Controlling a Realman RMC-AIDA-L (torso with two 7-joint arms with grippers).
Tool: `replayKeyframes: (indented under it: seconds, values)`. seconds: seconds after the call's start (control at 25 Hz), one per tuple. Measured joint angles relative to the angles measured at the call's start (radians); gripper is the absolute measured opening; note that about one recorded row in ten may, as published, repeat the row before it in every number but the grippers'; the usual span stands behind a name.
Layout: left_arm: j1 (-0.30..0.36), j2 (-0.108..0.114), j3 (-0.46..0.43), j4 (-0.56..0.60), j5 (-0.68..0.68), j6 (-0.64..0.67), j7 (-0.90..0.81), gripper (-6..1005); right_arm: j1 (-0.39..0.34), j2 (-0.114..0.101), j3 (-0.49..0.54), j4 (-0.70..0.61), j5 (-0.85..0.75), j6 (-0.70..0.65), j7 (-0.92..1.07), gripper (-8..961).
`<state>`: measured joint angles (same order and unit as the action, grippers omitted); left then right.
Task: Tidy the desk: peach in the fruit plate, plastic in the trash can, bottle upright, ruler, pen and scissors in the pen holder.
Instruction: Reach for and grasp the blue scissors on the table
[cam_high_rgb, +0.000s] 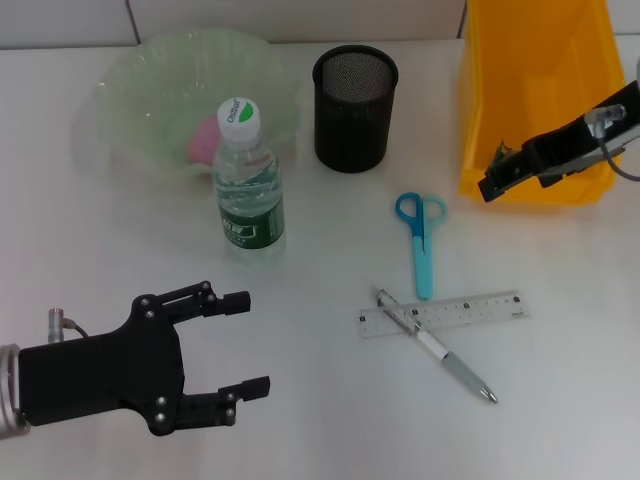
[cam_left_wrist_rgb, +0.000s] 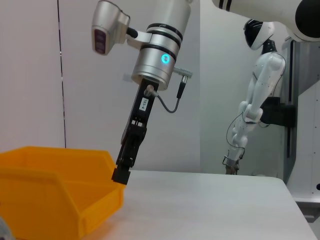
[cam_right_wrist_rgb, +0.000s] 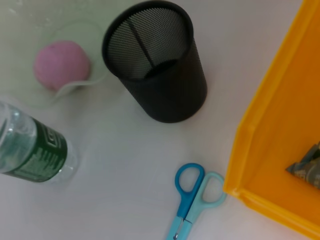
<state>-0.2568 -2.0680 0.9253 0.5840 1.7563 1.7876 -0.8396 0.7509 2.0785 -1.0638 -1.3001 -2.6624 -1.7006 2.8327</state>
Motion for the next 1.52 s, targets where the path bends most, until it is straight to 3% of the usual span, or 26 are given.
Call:
replayKeyframes:
  seconds: [0.2, 0.84, 1.2, 1.52]
  values:
    - [-0.006, 0.000, 0.001, -0.002, 0.009, -0.004, 0.001, 797, 0.034, 0.001, -0.019, 0.079, -0.017, 0.041, 0.020, 789]
    - [-0.021, 0.000, 0.009, -0.040, 0.011, -0.032, 0.023, 797, 0.133, 0.010, -0.212, 0.345, 0.012, 0.271, 0.111, 787]
    - [-0.019, -0.001, 0.009, -0.051, 0.009, -0.030, 0.024, 797, 0.167, 0.012, -0.250, 0.441, 0.038, 0.335, 0.122, 786]
    - [-0.019, 0.000, 0.009, -0.059, 0.009, -0.031, 0.037, 797, 0.161, 0.012, -0.260, 0.447, 0.038, 0.350, 0.123, 785]
